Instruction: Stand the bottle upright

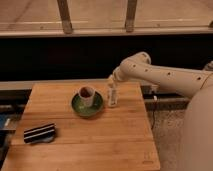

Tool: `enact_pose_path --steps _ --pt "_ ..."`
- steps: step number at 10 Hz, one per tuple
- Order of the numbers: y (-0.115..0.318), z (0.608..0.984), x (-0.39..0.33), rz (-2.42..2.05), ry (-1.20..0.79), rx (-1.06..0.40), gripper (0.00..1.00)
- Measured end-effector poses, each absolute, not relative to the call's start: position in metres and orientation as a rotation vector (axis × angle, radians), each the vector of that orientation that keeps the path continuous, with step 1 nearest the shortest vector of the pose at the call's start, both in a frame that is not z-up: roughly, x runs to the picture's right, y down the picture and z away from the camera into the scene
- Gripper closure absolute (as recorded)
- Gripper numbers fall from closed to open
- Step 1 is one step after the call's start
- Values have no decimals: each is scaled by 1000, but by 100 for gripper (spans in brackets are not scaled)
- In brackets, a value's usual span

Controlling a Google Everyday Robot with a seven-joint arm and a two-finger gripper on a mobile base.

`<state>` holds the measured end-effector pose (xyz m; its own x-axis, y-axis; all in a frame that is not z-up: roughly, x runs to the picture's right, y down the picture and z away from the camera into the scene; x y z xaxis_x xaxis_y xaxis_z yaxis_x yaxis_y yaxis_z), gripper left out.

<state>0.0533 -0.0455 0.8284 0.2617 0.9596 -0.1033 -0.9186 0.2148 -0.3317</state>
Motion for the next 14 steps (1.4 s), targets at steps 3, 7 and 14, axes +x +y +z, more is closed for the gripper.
enact_pose_path --steps 3,7,14 --pt "-41 831 51 1314 -145 -365 96" --pt "-35 828 47 1306 -156 -371 63" --pt "-28 825 47 1304 -156 -392 20"
